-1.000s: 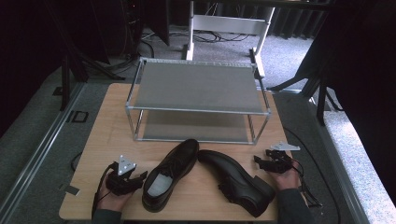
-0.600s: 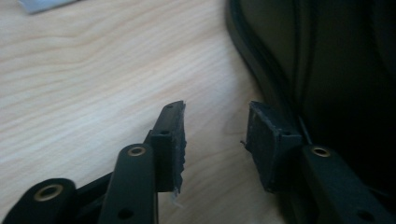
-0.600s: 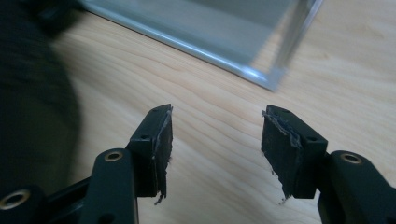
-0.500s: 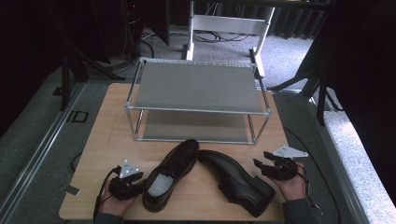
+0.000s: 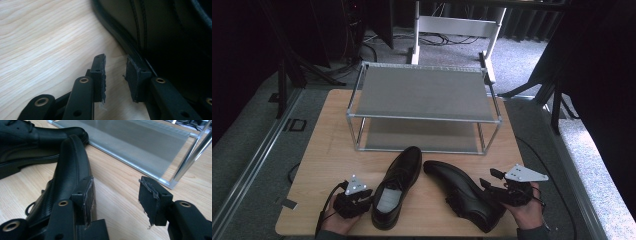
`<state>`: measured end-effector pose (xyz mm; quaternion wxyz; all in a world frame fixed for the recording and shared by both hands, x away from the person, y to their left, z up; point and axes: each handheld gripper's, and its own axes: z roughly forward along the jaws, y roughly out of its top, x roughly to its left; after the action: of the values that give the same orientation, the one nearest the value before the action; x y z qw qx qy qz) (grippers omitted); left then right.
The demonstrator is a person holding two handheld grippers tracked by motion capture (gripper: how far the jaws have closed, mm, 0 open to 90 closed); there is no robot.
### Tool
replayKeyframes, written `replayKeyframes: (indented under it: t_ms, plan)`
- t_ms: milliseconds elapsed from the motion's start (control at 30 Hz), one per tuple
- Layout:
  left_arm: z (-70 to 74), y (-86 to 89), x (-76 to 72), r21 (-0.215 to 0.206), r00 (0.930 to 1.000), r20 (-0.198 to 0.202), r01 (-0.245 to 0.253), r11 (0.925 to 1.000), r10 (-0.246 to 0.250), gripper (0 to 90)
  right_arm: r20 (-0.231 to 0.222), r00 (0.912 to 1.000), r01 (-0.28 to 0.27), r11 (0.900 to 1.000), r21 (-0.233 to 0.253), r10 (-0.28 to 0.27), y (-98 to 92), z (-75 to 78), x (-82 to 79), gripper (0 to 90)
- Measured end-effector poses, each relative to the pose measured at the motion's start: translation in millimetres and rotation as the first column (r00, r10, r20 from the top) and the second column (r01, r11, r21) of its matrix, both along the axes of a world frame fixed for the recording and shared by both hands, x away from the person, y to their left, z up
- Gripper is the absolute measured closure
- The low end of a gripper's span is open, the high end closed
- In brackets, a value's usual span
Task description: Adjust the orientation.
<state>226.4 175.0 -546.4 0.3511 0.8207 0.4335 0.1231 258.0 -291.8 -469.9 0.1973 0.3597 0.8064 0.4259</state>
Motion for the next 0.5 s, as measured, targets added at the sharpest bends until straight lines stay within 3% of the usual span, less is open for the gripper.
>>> replayKeyframes:
  t_ms: [500]
  plan:
    - [-1.9,-30.0,-2.7,-0.031,0.9941,-0.010,0.107,0.9938,-0.108,69.1,-0.021,0.9978,-0.063,0.997,-0.038,0.062,19.2,-5.8,-0.9,50.4]
